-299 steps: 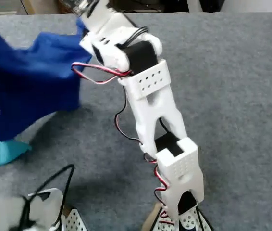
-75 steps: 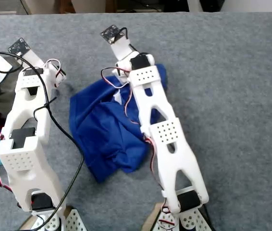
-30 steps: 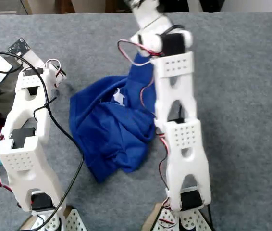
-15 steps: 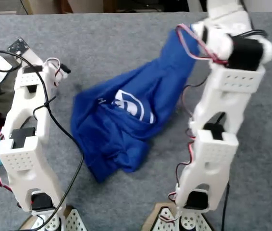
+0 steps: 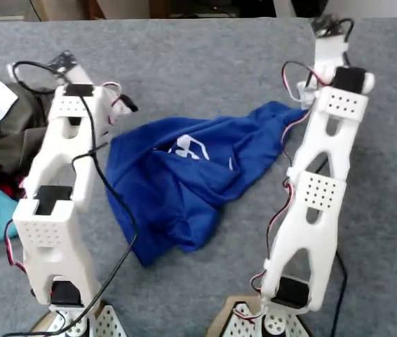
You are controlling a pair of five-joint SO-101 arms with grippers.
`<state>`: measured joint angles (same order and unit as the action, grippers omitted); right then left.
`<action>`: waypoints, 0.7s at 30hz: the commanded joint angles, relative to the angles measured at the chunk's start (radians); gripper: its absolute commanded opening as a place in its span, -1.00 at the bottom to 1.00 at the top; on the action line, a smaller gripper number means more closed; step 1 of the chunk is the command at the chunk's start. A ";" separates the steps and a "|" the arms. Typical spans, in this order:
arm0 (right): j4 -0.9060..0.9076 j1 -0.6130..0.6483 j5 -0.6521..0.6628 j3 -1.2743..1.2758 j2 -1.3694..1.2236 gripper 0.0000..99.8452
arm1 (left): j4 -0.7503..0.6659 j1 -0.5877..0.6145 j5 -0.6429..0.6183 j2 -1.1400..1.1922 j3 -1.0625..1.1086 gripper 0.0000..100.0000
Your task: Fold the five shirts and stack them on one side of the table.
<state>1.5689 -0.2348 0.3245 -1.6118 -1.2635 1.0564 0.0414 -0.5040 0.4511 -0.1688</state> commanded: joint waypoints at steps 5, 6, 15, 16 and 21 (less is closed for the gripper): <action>-0.084 -0.016 0.009 -0.041 -0.074 -0.99 | -0.104 -0.032 -0.107 0.081 -0.061 -0.67; -0.086 -0.016 0.011 -0.051 -0.090 -0.99 | -0.104 -0.043 -0.107 0.114 -0.091 -0.67; -0.118 -0.015 0.011 -0.056 -0.108 -0.99 | 0.215 -0.092 -0.101 0.437 -0.560 -0.90; -0.120 -0.015 0.011 -0.056 -0.108 -0.99 | 0.245 -0.092 -0.101 0.470 -0.615 -0.96; -0.120 -0.013 0.011 -0.056 -0.108 -0.99 | 0.384 -0.068 -0.107 0.572 -0.924 -0.96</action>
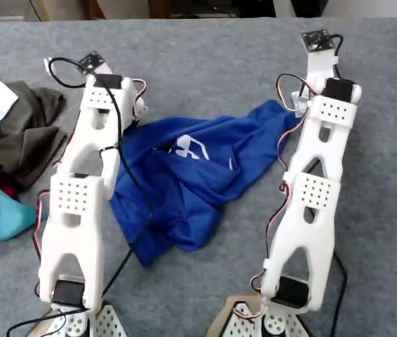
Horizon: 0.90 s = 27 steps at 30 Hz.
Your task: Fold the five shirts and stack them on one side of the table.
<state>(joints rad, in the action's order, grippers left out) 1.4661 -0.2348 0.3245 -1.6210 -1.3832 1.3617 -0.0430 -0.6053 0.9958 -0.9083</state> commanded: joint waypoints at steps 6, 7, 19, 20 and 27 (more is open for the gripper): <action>-0.017 -0.015 0.011 -0.047 0.012 -0.99 | 0.273 -0.011 0.087 0.061 -0.479 -0.96; -0.017 -0.015 0.011 -0.047 0.010 -0.99 | 0.315 -0.015 0.101 0.064 -0.499 -0.93; -0.017 -0.015 0.011 -0.047 0.010 -0.99 | 0.399 0.008 0.264 0.056 -0.249 -0.59; -0.017 -0.015 0.011 -0.047 0.010 -0.99 | 0.399 0.005 0.278 0.056 -0.222 -0.64; -0.017 -0.015 0.011 -0.047 0.008 -0.99 | 0.396 -0.002 0.226 0.054 -0.213 -0.96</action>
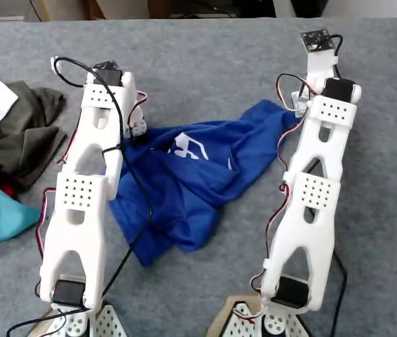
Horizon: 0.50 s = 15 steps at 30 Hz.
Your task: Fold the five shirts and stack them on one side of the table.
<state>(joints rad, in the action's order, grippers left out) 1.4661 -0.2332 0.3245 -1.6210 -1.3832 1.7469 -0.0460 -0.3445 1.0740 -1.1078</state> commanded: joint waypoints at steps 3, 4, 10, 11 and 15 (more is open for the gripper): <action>-0.017 -0.013 0.011 -0.047 0.008 -0.99 | 0.011 0.031 -0.087 -0.024 -0.170 -0.96; -0.017 -0.013 0.011 -0.047 0.010 -0.99 | 0.011 0.044 -0.109 -0.024 -0.242 -0.96; -0.017 0.018 0.012 -0.047 0.022 -0.99 | -0.041 0.098 -0.169 -0.042 -0.557 -0.96; -0.017 0.022 0.012 -0.047 0.027 -0.99 | -0.057 0.098 -0.166 -0.070 -0.562 -0.96; -0.018 0.024 0.012 -0.045 0.027 -0.99 | -0.109 0.104 -0.160 -0.122 -0.562 -0.96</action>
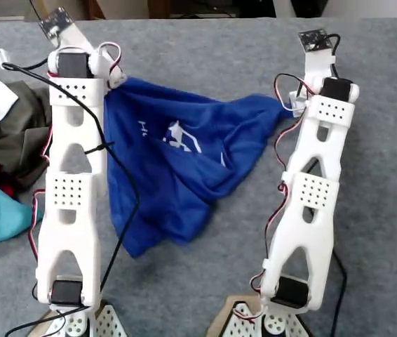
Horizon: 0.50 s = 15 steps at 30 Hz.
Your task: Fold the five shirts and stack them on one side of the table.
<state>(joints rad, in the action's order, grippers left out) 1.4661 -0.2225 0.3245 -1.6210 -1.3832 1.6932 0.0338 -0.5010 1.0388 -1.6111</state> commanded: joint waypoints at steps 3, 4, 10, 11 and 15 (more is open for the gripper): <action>-0.018 0.015 0.043 -0.045 0.024 -0.99 | -0.133 0.041 -0.003 -0.054 -0.015 -0.96; -0.020 0.018 0.055 -0.045 0.024 -0.99 | -0.163 0.048 -0.003 -0.028 0.015 -0.96; -0.032 0.030 0.106 -0.045 -0.002 -0.99 | -0.169 0.040 0.031 0.125 0.095 -0.95; -0.032 0.030 0.110 -0.045 -0.002 -0.99 | -0.157 0.034 0.054 0.145 0.094 -0.95; -0.032 0.030 0.110 -0.045 -0.004 -0.99 | -0.078 0.021 0.115 0.186 0.094 -0.75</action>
<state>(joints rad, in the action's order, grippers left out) 1.4523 -0.2025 0.4258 -1.6210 -1.3940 1.5658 0.0598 -0.4166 1.2336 -1.5144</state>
